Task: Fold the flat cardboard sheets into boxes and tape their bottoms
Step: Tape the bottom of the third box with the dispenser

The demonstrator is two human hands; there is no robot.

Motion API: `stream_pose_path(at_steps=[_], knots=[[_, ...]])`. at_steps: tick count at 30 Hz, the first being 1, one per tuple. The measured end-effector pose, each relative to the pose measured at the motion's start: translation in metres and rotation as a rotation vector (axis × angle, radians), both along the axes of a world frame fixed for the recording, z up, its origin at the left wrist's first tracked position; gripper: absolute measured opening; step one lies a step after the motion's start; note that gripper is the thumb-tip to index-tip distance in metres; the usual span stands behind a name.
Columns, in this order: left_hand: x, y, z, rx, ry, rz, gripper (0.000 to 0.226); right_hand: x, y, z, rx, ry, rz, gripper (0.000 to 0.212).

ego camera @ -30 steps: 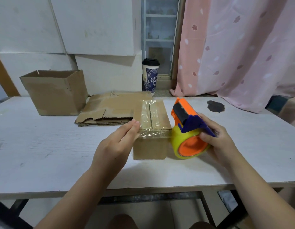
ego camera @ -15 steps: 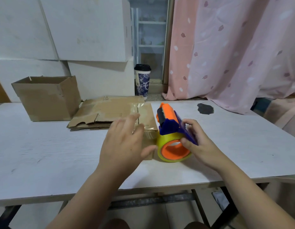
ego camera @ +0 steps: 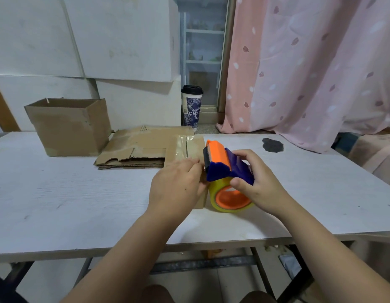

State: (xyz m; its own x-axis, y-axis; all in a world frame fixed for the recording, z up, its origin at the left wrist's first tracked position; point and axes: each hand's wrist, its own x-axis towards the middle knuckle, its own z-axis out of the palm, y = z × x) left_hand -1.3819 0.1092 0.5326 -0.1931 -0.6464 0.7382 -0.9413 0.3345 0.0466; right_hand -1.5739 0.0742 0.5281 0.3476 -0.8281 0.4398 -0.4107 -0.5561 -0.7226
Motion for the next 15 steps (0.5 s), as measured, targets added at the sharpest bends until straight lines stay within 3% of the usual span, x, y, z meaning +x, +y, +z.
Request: stream_pose_path(at_steps=[6, 9, 15], knots=[[0.008, -0.002, -0.006, -0.065, 0.005, -0.038, 0.034, 0.004, -0.002, -0.003, -0.084, -0.006, -0.014, 0.071], [0.008, -0.006, -0.01, -0.113, 0.018, -0.049, 0.026, 0.001, -0.003, -0.005, -0.099, -0.047, -0.004, 0.072], [0.012, -0.009, -0.015, -0.196, 0.001, -0.074, 0.014, -0.016, -0.007, 0.0, -0.057, -0.146, -0.017, 0.093]])
